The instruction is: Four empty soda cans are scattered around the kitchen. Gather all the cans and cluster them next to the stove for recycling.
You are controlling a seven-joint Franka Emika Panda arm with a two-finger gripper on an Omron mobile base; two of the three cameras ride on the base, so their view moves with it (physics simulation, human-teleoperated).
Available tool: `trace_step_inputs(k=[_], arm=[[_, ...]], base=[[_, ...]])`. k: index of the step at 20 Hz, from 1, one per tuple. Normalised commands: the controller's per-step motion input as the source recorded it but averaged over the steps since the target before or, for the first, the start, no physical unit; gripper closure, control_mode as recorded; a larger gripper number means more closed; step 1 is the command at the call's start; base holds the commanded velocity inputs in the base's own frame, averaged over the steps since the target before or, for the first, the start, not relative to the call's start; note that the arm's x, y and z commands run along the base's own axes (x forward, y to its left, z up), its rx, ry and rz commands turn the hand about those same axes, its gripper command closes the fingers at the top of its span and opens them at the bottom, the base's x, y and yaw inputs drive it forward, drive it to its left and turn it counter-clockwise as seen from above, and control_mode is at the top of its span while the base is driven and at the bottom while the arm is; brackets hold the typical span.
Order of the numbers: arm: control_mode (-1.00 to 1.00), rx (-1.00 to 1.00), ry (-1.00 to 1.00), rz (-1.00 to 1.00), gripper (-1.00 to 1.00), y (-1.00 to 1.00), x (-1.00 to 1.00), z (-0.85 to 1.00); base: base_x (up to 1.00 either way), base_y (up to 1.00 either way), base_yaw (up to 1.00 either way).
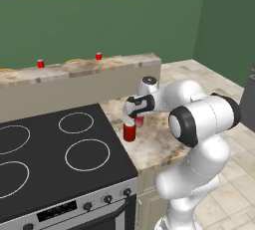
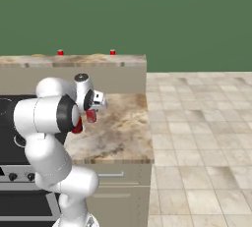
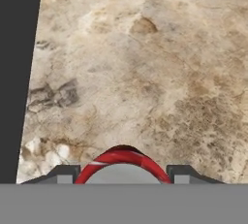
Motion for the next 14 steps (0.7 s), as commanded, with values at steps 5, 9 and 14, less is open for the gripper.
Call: trace_step_inputs(k=[5,9,14], arm=[[-1.00,0.01,0.00,-0.04,1.00,0.01,0.22,-0.17],[-1.00,0.00,0.00,-0.03,1.00,0.00,0.15,-0.18],[-1.00,0.00,0.00,-0.03,1.00,0.00,0.16,-0.20]], base=[[0.00,0.00,0.00],[0.00,0.00,0.00],[0.00,0.00,0.00]])
